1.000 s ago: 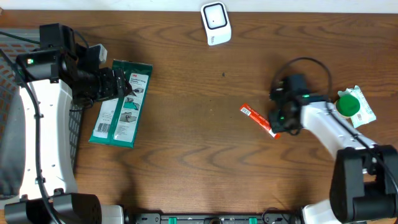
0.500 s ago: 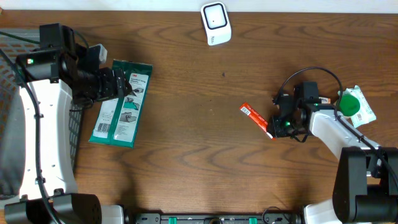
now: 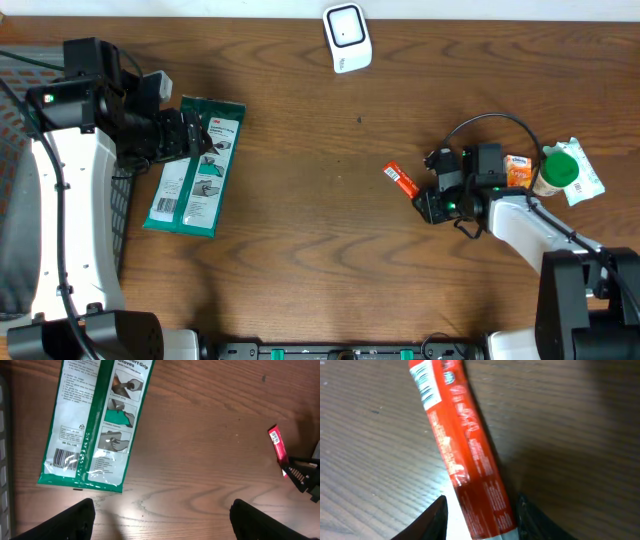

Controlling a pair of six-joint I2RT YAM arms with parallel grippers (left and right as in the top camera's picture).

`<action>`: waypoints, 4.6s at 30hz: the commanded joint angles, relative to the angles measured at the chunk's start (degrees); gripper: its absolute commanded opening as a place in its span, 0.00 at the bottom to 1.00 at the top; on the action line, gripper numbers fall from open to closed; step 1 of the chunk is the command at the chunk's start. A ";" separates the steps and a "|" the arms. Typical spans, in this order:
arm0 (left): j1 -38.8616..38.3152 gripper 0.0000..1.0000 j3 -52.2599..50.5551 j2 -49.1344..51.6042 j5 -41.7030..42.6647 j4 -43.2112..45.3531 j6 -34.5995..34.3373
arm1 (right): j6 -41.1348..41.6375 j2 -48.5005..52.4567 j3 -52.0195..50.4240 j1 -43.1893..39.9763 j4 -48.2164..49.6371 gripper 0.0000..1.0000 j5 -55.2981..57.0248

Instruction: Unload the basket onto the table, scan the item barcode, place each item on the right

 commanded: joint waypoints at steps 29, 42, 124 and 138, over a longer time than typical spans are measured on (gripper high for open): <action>0.02 0.87 -0.02 -0.74 0.31 -0.20 -0.31 | 8.20 1.77 13.11 37.16 -22.56 0.01 75.73; 0.02 0.87 -0.02 -0.74 0.31 -0.20 -0.31 | 1.14 25.29 14.43 50.84 -16.11 0.01 93.15; 0.02 0.87 -0.02 -0.74 0.31 -0.20 -0.28 | 15.30 -7.65 19.91 28.00 -13.16 0.01 17.14; 0.02 0.87 -0.02 -0.74 0.31 -0.20 -0.31 | 13.00 -18.60 30.99 4.28 -35.08 0.01 -32.83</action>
